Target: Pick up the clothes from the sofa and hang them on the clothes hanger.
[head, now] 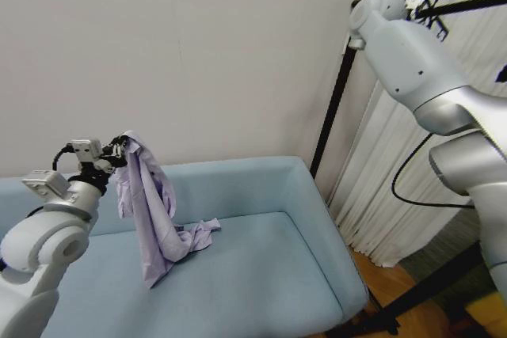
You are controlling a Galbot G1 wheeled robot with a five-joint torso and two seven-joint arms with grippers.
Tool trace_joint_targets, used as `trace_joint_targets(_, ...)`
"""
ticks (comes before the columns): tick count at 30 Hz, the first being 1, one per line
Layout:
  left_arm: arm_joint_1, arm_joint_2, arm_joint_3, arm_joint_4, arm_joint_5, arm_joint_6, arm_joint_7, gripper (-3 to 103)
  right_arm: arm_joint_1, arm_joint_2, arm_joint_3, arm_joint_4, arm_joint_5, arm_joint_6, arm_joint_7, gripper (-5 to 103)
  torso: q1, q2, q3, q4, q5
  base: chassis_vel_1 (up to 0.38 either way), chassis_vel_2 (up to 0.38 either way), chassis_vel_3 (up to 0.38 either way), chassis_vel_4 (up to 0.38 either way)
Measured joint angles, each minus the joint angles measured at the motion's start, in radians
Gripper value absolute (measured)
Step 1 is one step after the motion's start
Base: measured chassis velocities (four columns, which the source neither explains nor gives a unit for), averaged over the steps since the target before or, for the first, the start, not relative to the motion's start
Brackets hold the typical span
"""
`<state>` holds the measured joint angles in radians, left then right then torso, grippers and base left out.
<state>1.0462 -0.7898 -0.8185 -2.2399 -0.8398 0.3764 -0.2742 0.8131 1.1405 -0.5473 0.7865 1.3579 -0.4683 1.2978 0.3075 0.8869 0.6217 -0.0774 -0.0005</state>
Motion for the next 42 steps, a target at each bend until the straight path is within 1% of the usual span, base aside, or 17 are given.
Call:
trace_joint_targets(10, 0.004, 0.009, -0.005, 0.003, 0.000, 0.000, -0.002, 1, -0.076, -0.074, -0.044, 0.221, 0.057, 0.009, 0.058, 2, 0.000, 0.000, 0.000, -0.0007, 0.0008, 0.000, 0.000, 0.000, 0.000)
trace_joint_targets(14, 0.005, 0.012, -0.005, 0.010, 0.000, 0.000, -0.003, 1, -0.105, -0.134, -0.068, 0.370, 0.090, 0.010, 0.063, 2, 0.000, 0.000, 0.000, -0.0002, 0.0003, 0.000, 0.000, 0.000, 0.000)
trace_joint_targets(17, 0.006, 0.024, -0.004, 0.025, -0.010, 0.001, -0.003, 1, -0.140, -0.232, -0.078, 0.553, 0.153, 0.001, 0.021, 2, 0.000, 0.000, 0.000, -0.0003, 0.0004, 0.000, 0.000, 0.000, 0.000)
trace_joint_targets(19, 0.005, 0.048, -0.001, 0.039, -0.030, 0.004, -0.003, 1, -0.163, -0.295, -0.066, 0.657, 0.198, -0.007, -0.065, 2, 0.000, 0.000, 0.000, -0.0008, 0.0007, 0.000, 0.000, 0.000, 0.000)
trace_joint_targets(20, 0.001, 0.064, 0.000, 0.049, -0.042, 0.004, -0.001, 1, -0.179, -0.333, -0.049, 0.709, 0.215, -0.014, -0.142, 2, 0.000, 0.000, 0.000, -0.0007, 0.0005, 0.000, 0.000, 0.000, 0.000)
trace_joint_targets(21, 0.001, 0.064, 0.000, 0.049, -0.042, 0.004, -0.001, 1, -0.179, -0.333, -0.049, 0.709, 0.215, -0.014, -0.142, 2, 0.000, 0.000, 0.000, -0.0007, 0.0005, 0.000, 0.000, 0.000, 0.000)
trace_joint_targets(25, -0.017, 0.176, 0.004, 0.103, -0.115, -0.018, 0.030, 1, -0.280, -0.461, 0.048, 0.870, 0.225, -0.044, -0.527, 2, 0.000, 0.000, 0.000, -0.0010, 0.0007, 0.000, 0.000, 0.000, 0.000)
trace_joint_targets(26, -0.017, 0.176, 0.004, 0.103, -0.115, -0.018, 0.030, 1, -0.280, -0.461, 0.048, 0.870, 0.225, -0.044, -0.527, 2, 0.000, 0.000, 0.000, -0.0010, 0.0007, 0.000, 0.000, 0.000, 0.000)
trace_joint_targets(29, -0.023, 0.284, 0.007, 0.151, -0.172, -0.054, 0.077, 1, -0.385, -0.528, 0.125, 0.969, 0.231, -0.046, -0.754, 2, 0.000, 0.000, 0.000, 0.0000, 0.0006, 0.000, 0.000, 0.000, 0.000)
trace_joint_targets(30, -0.032, 0.307, 0.009, 0.161, -0.191, -0.060, 0.084, 1, -0.406, -0.543, 0.135, 0.988, 0.232, -0.046, -0.802, 2, 0.000, 0.000, 0.000, -0.0002, 0.0005, 0.000, 0.000, 0.000, 0.000)
trace_joint_targets(31, -0.032, 0.307, 0.009, 0.161, -0.191, -0.060, 0.084, 1, -0.406, -0.543, 0.135, 0.988, 0.232, -0.046, -0.802, 2, 0.000, 0.000, 0.000, -0.0002, 0.0005, 0.000, 0.000, 0.000, 0.000)
trace_joint_targets(35, -0.097, 0.405, 0.025, 0.200, -0.298, -0.066, 0.109, 1, -0.451, -0.600, 0.131, 1.073, 0.238, -0.039, -1.063, 2, 0.000, 0.000, 0.000, -0.0004, 0.0004, 0.000, 0.000, 0.000, 0.000)
trace_joint_targets(36, -0.097, 0.405, 0.025, 0.200, -0.298, -0.066, 0.109, 1, -0.451, -0.600, 0.131, 1.073, 0.238, -0.039, -1.063, 2, 0.000, 0.000, 0.000, -0.0004, 0.0004, 0.000, 0.000, 0.000, 0.000)
trace_joint_targets(37, -0.115, 0.422, 0.029, 0.205, -0.325, -0.064, 0.117, 1, -0.448, -0.612, 0.120, 1.092, 0.245, -0.039, -1.127, 2, 0.000, 0.000, 0.000, -0.0004, 0.0004, 0.000, 0.000, 0.000, 0.000)
trace_joint_targets(40, -0.135, 0.440, 0.032, 0.212, -0.355, -0.058, 0.126, 1, -0.438, -0.632, 0.103, 1.119, 0.259, -0.039, -1.221, 2, 0.000, 0.000, 0.000, -0.0002, 0.0003, 0.000, 0.000, 0.000, 0.000)
trace_joint_targets(41, -0.147, 0.455, 0.031, 0.221, -0.371, -0.052, 0.143, 1, -0.432, -0.652, 0.091, 1.140, 0.264, -0.038, -1.299, 2, 0.000, 0.000, 0.000, -0.0003, 0.0002, 0.000, 0.000, 0.000, 0.000)
trace_joint_targets(42, -0.147, 0.455, 0.031, 0.221, -0.371, -0.052, 0.143, 1, -0.432, -0.652, 0.091, 1.140, 0.264, -0.038, -1.299, 2, 0.000, 0.000, 0.000, -0.0003, 0.0002, 0.000, 0.000, 0.000, 0.000)
